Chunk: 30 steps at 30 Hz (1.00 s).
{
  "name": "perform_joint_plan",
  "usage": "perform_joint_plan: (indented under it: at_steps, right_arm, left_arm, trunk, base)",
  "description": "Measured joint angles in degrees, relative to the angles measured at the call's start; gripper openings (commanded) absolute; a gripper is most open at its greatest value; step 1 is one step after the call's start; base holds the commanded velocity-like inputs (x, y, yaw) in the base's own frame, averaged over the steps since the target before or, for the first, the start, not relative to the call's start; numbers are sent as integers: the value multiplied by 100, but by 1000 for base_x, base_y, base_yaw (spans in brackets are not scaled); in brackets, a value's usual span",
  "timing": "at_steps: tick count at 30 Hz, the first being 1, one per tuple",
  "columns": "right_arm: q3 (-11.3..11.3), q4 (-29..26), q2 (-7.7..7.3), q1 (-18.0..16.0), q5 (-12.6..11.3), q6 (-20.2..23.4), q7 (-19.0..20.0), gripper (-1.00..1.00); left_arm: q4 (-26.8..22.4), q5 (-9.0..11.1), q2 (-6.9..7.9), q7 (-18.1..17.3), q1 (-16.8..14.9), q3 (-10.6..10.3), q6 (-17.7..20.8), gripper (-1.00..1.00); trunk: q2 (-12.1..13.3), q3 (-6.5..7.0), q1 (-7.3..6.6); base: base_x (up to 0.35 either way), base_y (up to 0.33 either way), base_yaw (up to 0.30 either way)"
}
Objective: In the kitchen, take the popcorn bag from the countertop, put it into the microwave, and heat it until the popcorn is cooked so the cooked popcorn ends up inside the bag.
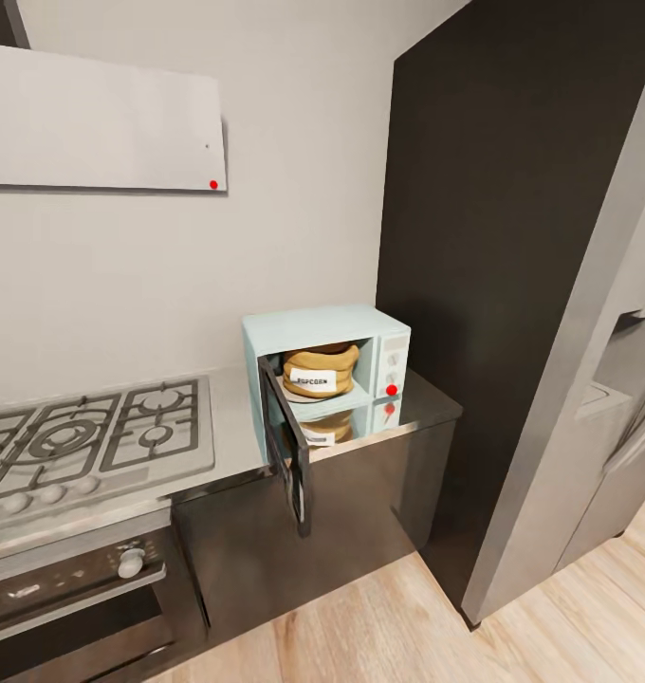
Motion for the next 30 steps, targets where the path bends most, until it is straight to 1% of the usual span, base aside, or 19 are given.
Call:
perform_joint_plan:
  at_steps: [1, 4, 10, 12, 15, 18, 19, 21, 23, 25, 27, 28, 29, 30]
  right_arm:
    - [-4, -1, 30, 142, 2, -10, -252, 100]
    - [-9, -2, 57, 422, 2, -26, -556, 100]
    - [-11, 6, 61, 481, 3, 35, -615, 100]
    - [-5, 8, 64, 494, 3, 27, -617, 100]
    - [-6, 6, 68, 504, 3, -14, -617, 100]
    - [-7, 5, 68, 504, 3, -25, -617, 100]
    - [-8, 4, 69, 504, 3, -29, -617, 100]
    - [-11, 5, 70, 505, 2, -33, -617, 100]
    - [-11, 4, 70, 505, 2, -37, -617, 100]
    - [-10, -1, 66, 505, -2, -41, -617, 100]
    - [-11, -2, 63, 505, -4, -42, -616, 100]
    - [-11, -3, 62, 505, -5, -42, -616, 100]
    - [-11, -3, 62, 505, -6, -42, -616, 100]
    - [-12, -3, 62, 505, -6, -42, -616, 100]
  left_arm:
    - [0, -3, 0, -3, 0, -5, 0, 100]
    - [1, -31, 0, -9, 0, -41, 0, 100]
    - [-67, -61, -13, -10, -1, -52, 0, 100]
    - [-329, -58, -26, -11, -1, -55, 12, 100]
    - [-1372, -78, 49, 4, -3, -72, 101, 100]
    - [-2052, -87, 65, 13, -2, -72, 176, 100]
    - [-2354, -95, 68, 14, -2, -73, 322, 100]
    - [-3128, -106, 82, 7, -4, -73, 821, 100]
    - [-3751, -114, 113, 6, -2, -70, 1191, 100]
    - [-4638, -122, 145, 12, -10, -63, 1646, 100]
    - [-5166, -124, 151, 10, -14, -52, 1976, 100]
    - [-5440, -120, 153, 11, -28, -46, 2218, 100]
    - [-5604, -119, 154, 21, -60, -40, 2385, 100]
    - [-5887, -117, 155, 157, -211, -30, 2701, 100]
  trunk:
    - [0, 0, 0]
    - [0, 1, 0]
    - [0, 1, 0]
    - [0, 1, 0]
    - [0, 2, 0]
    - [0, 2, 0]
    - [0, 2, 0]
    - [1, 3, 0]
    - [1, 3, 0]
    - [1, 3, 0]
    - [1, 2, 0]
    - [1, 3, 0]
    - [1, 2, 0]
    - [1, 3, 0]
  base:
    - [0, 0, 0]
    - [0, 0, 0]
    - [0, 0, 0]
    - [0, 0, 0]
    - [0, 0, 0]
    - [0, 0, 0]
    - [0, 0, 0]
    - [0, 0, 0]
    - [0, 0, 0]
    - [0, 0, 0]
    - [0, 0, 0]
    - [0, 0, 0]
    - [0, 0, 0]
    - [0, 0, 0]
